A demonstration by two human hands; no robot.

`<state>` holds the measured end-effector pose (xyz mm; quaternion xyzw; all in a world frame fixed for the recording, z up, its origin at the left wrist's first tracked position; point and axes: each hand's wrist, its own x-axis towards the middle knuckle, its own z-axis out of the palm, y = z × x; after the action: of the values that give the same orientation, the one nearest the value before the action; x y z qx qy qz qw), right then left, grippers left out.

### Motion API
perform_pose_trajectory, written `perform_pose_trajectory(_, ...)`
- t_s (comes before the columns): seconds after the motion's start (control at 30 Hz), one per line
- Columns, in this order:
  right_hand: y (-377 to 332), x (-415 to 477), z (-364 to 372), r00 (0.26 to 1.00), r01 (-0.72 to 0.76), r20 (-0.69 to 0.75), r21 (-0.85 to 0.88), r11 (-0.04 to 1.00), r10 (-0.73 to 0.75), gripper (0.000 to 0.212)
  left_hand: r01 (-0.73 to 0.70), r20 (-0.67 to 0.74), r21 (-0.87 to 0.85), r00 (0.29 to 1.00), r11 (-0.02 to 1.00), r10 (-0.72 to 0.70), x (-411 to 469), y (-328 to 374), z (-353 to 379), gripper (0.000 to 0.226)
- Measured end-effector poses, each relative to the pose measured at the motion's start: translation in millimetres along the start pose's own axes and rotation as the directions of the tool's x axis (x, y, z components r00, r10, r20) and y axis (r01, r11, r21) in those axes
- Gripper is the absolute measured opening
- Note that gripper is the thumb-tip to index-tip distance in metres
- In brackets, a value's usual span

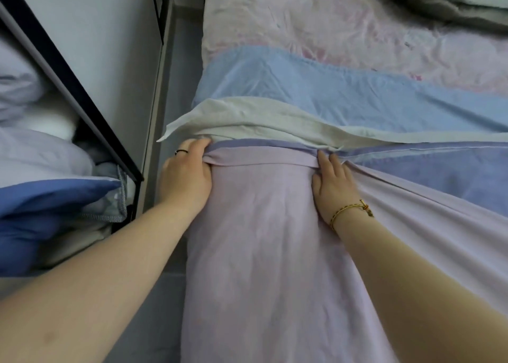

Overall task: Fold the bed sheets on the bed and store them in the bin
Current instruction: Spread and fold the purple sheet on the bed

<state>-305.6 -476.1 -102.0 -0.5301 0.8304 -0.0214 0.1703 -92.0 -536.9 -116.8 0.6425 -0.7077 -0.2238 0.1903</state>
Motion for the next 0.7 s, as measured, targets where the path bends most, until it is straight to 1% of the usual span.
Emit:
perform_pose_trajectory(0.03,-0.2,0.5,0.0,1.0,0.008,-0.002,-0.005,1.0,-0.008,0.052,-0.058,-0.062,-0.019,0.996,0.998,0.056,-0.6,0.8,-0.8,0.039)
perform_pose_trajectory(0.1,-2.3,-0.1,1.1,1.0,0.014,0.006,-0.014,1.0,-0.014,0.052,-0.247,-0.154,-0.008,0.958,0.969,0.243,-1.9,3.3,-4.5,0.03)
perform_pose_trajectory(0.17,-0.4,1.7,-1.9,1.0,0.019,0.011,-0.045,0.999,-0.019,0.051,-0.406,-0.145,0.045,0.901,0.913,0.408,0.2,6.5,-8.8,0.029)
perform_pose_trajectory(0.23,0.9,5.0,-13.3,1.0,0.019,0.001,-0.098,0.995,-0.019,0.049,-0.468,-0.097,0.054,0.877,0.882,0.471,4.0,8.7,-13.6,0.034)
perform_pose_trajectory(0.3,-0.7,2.3,-26.9,0.998,-0.008,-0.063,-0.149,0.989,-0.002,0.041,-0.466,-0.081,0.047,0.88,0.883,0.469,3.5,5.3,-19.1,0.037)
perform_pose_trajectory(0.37,-1.9,-8.5,-39.3,0.978,0.01,-0.204,-0.159,0.987,-0.042,0.032,-0.413,-0.076,-0.009,0.908,0.911,0.412,-8.0,2.7,-26.5,0.031)
perform_pose_trajectory(0.4,-1.1,-15.3,-44.6,0.959,0.041,-0.272,-0.156,0.987,-0.083,0.032,-0.363,-0.054,-0.089,0.931,0.927,0.36,-15.0,3.2,-32.1,0.027)
perform_pose_trajectory(0.47,0.4,-29.6,-55.0,0.929,0.099,-0.339,-0.149,0.984,-0.145,0.044,-0.228,0.061,-0.245,0.966,0.942,0.25,-28.5,3.5,-43.0,0.021)
perform_pose_trajectory(0.5,0.9,-35.6,-60.3,0.931,0.122,-0.328,-0.138,0.983,-0.161,0.05,-0.189,0.107,-0.278,0.968,0.942,0.226,-32.5,2.9,-47.3,0.023)
perform_pose_trajectory(0.53,-0.3,-39.9,-68.1,0.936,0.149,-0.307,-0.095,0.984,-0.171,0.051,-0.149,0.145,-0.318,0.968,0.936,0.203,-33.5,2.2,-53.5,0.028)
perform_pose_trajectory(0.57,-1.5,-42.4,-76.0,0.953,0.177,-0.25,-0.004,0.984,-0.172,0.049,-0.093,0.203,-0.363,0.963,0.927,0.176,-31.4,0.8,-59.7,0.031)
perform_pose_trajectory(0.6,-3.3,-44.4,-84.1,0.978,0.171,-0.144,0.125,0.977,-0.153,0.046,-0.026,0.277,-0.409,0.949,0.912,0.152,-28.3,-2.4,-66.3,0.031)
perform_pose_trajectory(0.63,-6.0,-45.6,-93.2,0.992,0.127,-0.008,0.225,0.966,-0.128,0.046,0.05,0.375,-0.451,0.917,0.891,0.138,-25.2,-6.8,-73.3,0.032)
perform_pose_trajectory(0.67,-8.0,-45.4,-100.5,0.989,0.08,0.102,0.272,0.959,-0.111,0.046,0.14,0.498,-0.473,0.857,0.87,0.132,-22.9,-11.3,-82.0,0.036)
perform_pose_trajectory(0.7,-9.6,-44.9,-106.8,0.981,0.045,0.169,0.29,0.956,-0.098,0.045,0.236,0.629,-0.464,0.766,0.854,0.13,-21.1,-14.8,-91.3,0.046)
